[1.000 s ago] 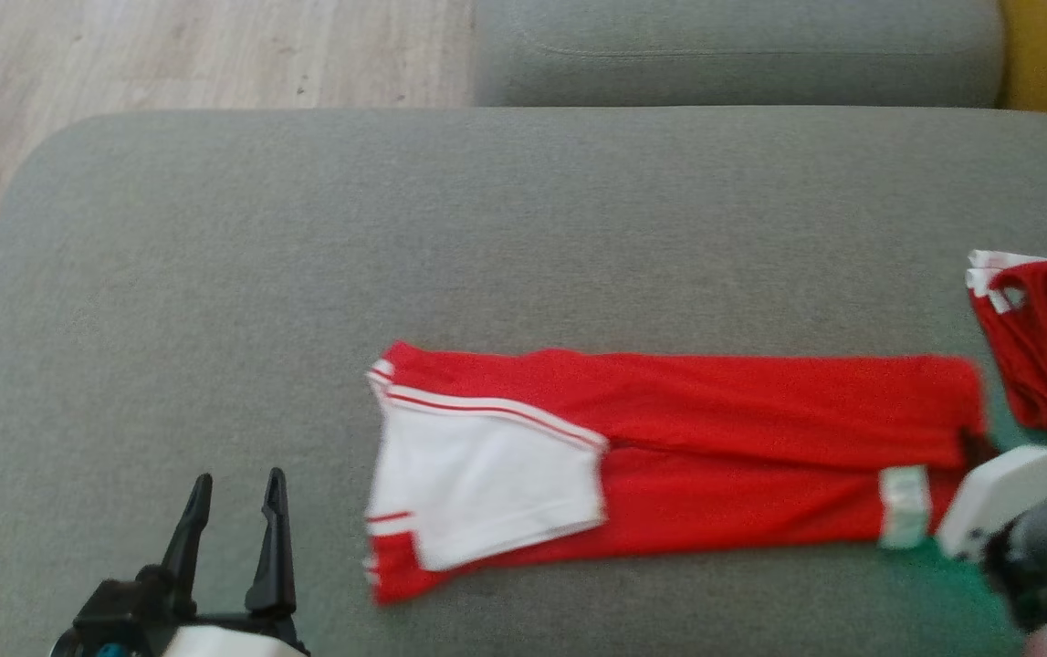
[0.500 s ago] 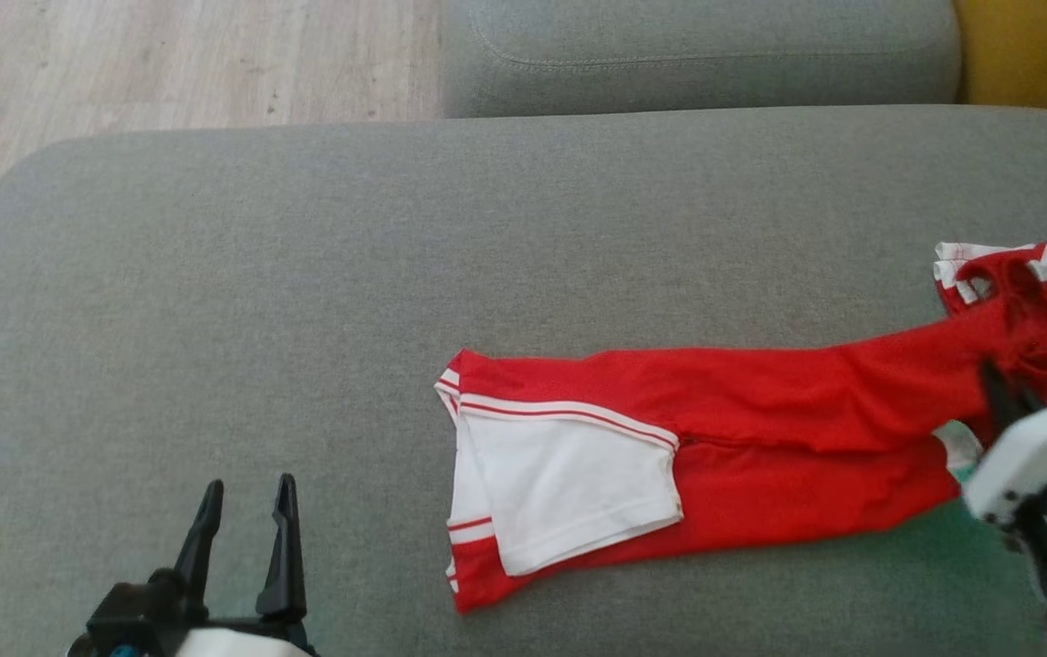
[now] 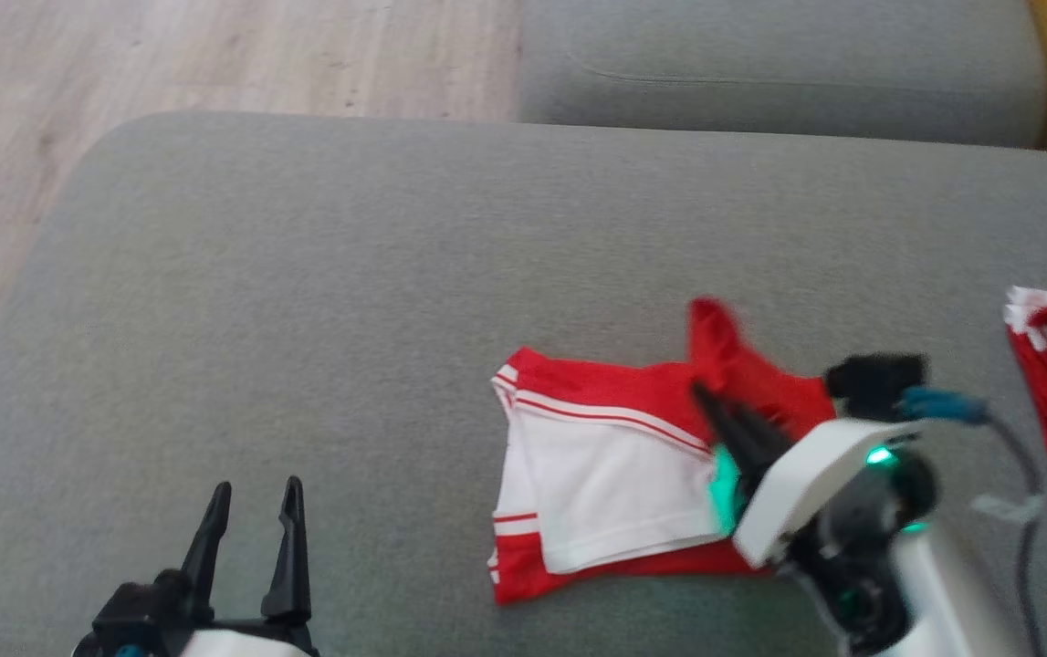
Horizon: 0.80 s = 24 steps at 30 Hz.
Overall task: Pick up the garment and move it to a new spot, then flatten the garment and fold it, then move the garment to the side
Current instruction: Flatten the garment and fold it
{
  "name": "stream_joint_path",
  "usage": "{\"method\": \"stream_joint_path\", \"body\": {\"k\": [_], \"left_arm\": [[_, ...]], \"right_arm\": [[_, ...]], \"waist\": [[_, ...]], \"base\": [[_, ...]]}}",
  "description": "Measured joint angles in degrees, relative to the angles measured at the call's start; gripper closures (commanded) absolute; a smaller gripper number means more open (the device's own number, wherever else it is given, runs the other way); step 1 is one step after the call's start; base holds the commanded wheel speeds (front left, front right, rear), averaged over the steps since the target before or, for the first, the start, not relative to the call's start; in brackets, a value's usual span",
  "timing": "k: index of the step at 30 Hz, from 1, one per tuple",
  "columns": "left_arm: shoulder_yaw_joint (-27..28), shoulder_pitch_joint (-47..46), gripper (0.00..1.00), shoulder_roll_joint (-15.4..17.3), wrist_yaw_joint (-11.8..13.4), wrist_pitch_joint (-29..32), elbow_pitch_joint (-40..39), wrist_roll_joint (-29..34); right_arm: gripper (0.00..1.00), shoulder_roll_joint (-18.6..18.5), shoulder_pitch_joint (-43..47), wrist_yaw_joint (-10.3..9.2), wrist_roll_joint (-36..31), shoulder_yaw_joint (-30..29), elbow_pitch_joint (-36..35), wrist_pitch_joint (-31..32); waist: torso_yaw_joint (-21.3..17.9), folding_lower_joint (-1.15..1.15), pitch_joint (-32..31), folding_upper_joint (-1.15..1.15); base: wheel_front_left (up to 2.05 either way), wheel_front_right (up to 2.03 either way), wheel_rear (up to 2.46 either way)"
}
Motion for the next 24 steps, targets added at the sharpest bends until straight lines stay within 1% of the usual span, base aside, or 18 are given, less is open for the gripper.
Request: {"method": "stream_joint_path", "body": {"k": [3, 7, 13, 19, 20, 21, 22, 24], "left_arm": [[-0.4, -0.1, 0.0, 0.0, -0.1, 0.0, 0.1, 0.0], [-1.3, -0.3, 0.0, -0.1, -0.5, 0.1, 0.4, 0.1], [-1.8, -1.3, 0.0, -0.7, -0.9, 0.5, 1.3, 0.5], [-2.1, -1.5, 0.0, -0.9, -1.0, 0.5, 1.8, 0.5], [-2.2, -1.5, 0.0, -0.9, -1.0, 0.5, 1.8, 0.5], [-2.3, -1.5, 0.0, -0.9, -1.0, 0.5, 1.8, 0.5], [-2.4, -1.5, 0.0, -0.9, -1.0, 0.5, 1.9, 0.5], [-2.8, -1.5, 0.0, -1.0, -1.0, 0.5, 1.9, 0.5]], "right_arm": [[1.0, 0.0, -0.2, 0.0, 2.6, 4.3, 3.7, -2.4], [1.0, 0.0, -1.7, 0.0, 6.0, 8.3, 9.2, -5.6], [1.0, -0.1, -6.5, 0.0, 7.4, 11.2, 17.2, -10.0], [1.0, -0.1, -9.8, -0.01, 9.8, 14.9, 23.0, -12.2], [0.9, -0.1, -10.0, -0.01, 10.4, 15.3, 23.6, -12.7], [0.6, -0.1, -10.3, -0.01, 11.1, 15.8, 24.3, -13.0], [0.02, -0.1, -10.6, -0.01, 12.0, 16.5, 24.7, -13.5], [0.0, -0.2, -10.9, -0.01, 13.7, 17.8, 24.8, -14.2]], "waist": [[1.8, 0.0, 0.1, 0.0], [4.1, 0.0, 0.4, 0.0], [6.9, 0.0, 0.8, 0.0], [7.9, 0.0, 0.8, 0.0], [7.9, 0.0, 0.7, 0.0], [7.8, 0.0, 0.6, 0.0], [7.7, 0.0, 0.5, 0.0], [7.3, 0.0, 0.3, 0.0]], "base": [[0.0, 0.0, 0.0], [0.0, 0.0, 0.0], [0.0, 0.0, 0.0], [0.0, 0.0, 0.0], [0.0, 0.0, 0.0], [0.0, 0.0, 0.0], [0.0, 0.0, 0.0], [0.0, 0.0, 0.0]]}}
